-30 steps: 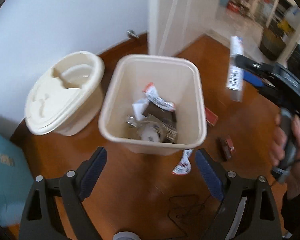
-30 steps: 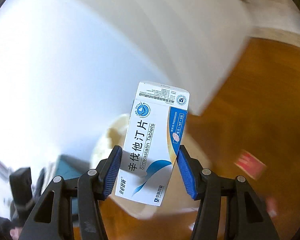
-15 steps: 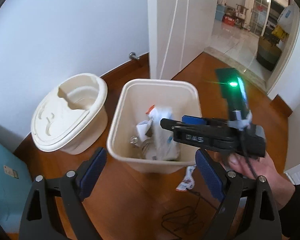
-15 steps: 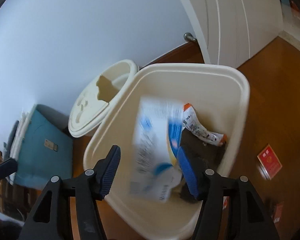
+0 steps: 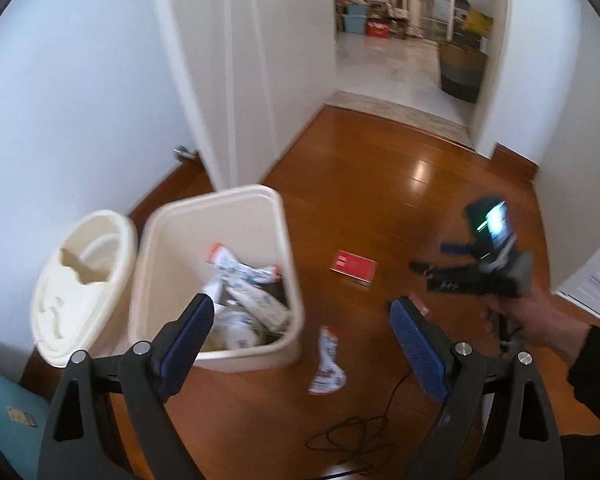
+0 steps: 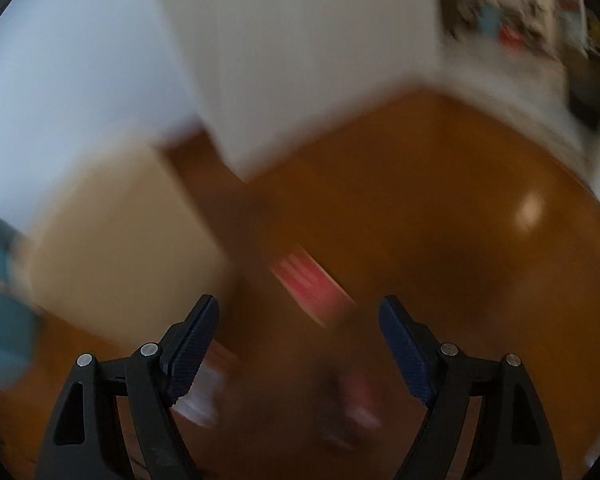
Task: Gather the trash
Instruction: 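Grasp the red box with the right tool, then grasp the brown spray bottle with the left tool, then drop the brown spray bottle into the wastebasket with the left tool, then release the red box into the wastebasket with the right tool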
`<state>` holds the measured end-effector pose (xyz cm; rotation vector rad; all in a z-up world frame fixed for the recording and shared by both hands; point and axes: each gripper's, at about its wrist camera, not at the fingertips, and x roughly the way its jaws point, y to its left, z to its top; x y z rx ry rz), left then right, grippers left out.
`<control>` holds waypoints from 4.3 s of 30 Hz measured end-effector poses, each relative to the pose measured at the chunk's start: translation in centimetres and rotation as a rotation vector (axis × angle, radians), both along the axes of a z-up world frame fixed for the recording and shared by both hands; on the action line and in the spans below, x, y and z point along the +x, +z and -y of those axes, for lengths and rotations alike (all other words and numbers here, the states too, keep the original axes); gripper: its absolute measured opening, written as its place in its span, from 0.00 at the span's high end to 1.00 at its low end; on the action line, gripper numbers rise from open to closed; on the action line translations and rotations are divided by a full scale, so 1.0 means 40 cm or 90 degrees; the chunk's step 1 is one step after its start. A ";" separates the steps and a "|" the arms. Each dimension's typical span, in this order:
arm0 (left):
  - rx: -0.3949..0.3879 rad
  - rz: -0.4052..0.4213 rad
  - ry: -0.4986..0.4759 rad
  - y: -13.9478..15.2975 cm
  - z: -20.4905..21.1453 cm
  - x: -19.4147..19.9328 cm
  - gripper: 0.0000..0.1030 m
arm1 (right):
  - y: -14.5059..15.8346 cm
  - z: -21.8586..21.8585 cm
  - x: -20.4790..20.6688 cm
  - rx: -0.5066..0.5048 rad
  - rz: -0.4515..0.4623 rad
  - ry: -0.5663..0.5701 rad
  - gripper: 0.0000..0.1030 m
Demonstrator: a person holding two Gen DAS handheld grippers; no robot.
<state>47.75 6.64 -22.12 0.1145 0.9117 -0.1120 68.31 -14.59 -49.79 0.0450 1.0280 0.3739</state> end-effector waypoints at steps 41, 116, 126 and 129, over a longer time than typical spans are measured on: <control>-0.058 -0.291 0.036 -0.395 0.224 0.083 0.12 | -0.291 0.217 -0.050 -0.015 -0.099 -0.065 0.70; 0.282 -0.203 0.225 -0.232 -0.272 -0.052 0.22 | 0.289 -0.591 -0.009 0.177 0.043 0.288 0.68; 0.317 -0.187 0.170 -0.244 -0.239 -0.061 0.22 | 0.258 -0.602 -0.040 0.126 0.057 0.282 0.44; 0.316 -0.186 0.178 -0.240 -0.243 -0.057 0.22 | 0.268 -0.587 -0.029 0.146 0.068 0.272 0.44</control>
